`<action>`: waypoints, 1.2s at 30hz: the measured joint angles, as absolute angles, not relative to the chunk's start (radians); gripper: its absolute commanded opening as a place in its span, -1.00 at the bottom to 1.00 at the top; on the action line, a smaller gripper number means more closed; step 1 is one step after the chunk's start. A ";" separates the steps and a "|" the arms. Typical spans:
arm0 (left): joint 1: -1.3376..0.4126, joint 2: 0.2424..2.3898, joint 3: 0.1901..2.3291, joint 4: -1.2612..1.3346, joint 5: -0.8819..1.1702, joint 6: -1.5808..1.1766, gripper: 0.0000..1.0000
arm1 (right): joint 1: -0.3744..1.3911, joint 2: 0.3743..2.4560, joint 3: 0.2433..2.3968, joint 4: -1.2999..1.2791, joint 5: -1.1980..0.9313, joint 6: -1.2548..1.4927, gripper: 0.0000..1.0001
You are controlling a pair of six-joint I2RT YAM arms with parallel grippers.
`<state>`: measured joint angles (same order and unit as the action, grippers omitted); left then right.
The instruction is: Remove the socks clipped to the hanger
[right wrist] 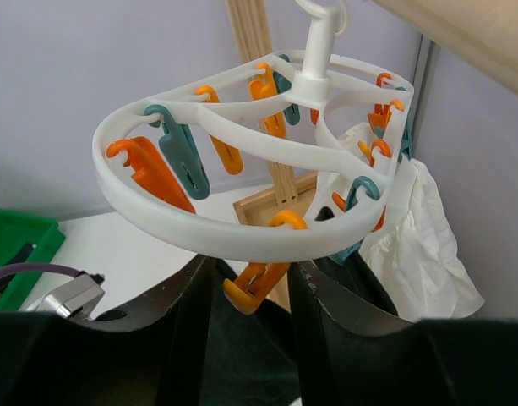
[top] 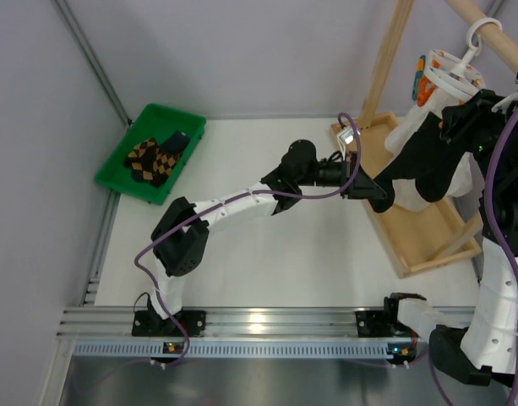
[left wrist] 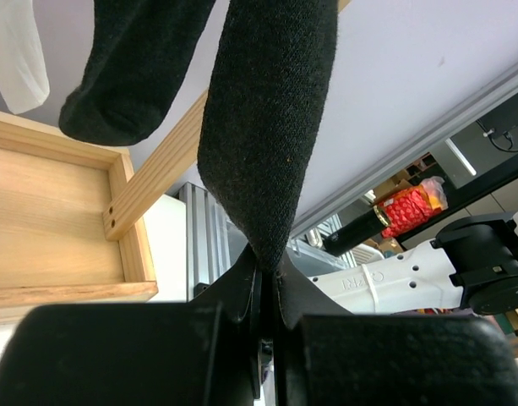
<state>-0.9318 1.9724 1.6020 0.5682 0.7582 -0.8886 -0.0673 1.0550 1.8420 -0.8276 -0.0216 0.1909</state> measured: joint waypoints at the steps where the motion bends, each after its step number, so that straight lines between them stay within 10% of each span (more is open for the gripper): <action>1: -0.932 1.972 1.602 0.568 0.761 -0.889 -1.00 | -0.067 1.055 1.833 -0.820 -0.024 0.190 -0.21; 19: -0.930 1.972 1.600 0.568 0.797 -0.889 -1.00 | -0.093 1.034 1.774 -0.765 -0.096 0.175 -0.06; 31: -0.930 1.972 1.600 0.569 0.833 -0.892 -1.00 | -0.130 1.029 1.774 -0.742 -0.178 0.168 -0.29; 36: -0.930 1.972 1.600 0.568 0.842 -0.892 -1.00 | -0.141 1.032 1.765 -0.733 -0.187 0.170 -0.87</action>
